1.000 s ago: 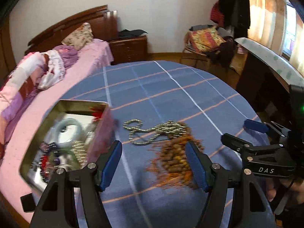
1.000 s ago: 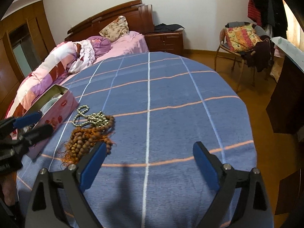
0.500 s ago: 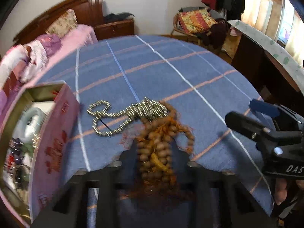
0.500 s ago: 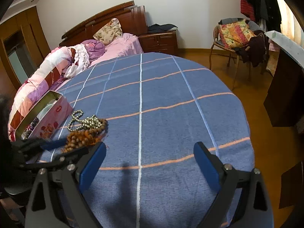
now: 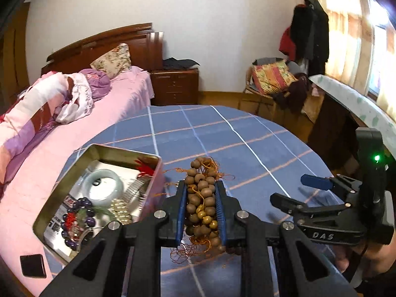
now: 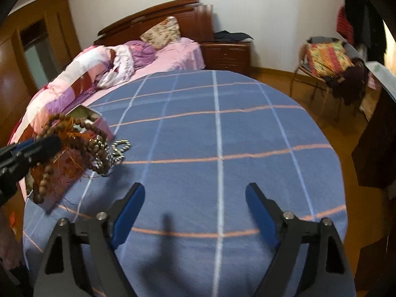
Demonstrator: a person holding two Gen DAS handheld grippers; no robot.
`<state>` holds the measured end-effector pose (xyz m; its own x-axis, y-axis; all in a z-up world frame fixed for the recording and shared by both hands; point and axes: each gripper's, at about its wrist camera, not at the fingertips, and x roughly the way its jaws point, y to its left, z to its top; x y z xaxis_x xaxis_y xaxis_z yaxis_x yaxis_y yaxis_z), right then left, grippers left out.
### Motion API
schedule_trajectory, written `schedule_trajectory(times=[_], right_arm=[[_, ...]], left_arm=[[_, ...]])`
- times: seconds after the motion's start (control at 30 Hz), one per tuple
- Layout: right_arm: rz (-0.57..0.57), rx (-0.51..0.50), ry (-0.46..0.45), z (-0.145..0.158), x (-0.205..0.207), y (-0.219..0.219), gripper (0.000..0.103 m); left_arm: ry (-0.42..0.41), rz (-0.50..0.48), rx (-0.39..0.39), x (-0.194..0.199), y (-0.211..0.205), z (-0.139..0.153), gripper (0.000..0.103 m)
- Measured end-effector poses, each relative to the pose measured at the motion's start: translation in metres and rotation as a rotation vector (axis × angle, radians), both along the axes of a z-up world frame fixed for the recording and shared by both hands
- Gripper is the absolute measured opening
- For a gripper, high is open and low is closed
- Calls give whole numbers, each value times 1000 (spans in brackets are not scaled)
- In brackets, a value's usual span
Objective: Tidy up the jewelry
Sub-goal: 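Lift the wooden mala with the left tool while the right tool grasps the silver bead chain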
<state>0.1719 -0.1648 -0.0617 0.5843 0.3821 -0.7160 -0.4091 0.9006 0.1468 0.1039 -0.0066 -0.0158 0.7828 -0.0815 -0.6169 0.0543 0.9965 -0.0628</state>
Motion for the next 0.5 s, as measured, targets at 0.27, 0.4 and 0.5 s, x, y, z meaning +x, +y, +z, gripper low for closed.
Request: schedule_trajectory(times=[0.27, 0.4, 0.5], right_arm=[[-12, -25, 13, -7, 2, 4, 80], [-72, 0, 46, -9, 7, -14, 81], [-103, 10, 52, -8, 9, -22, 81]], left_arm=[[4, -137, -54, -19, -15, 2, 21], [-64, -182, -4, -33, -29, 17, 21], [-59, -182, -10, -31, -26, 17, 21]])
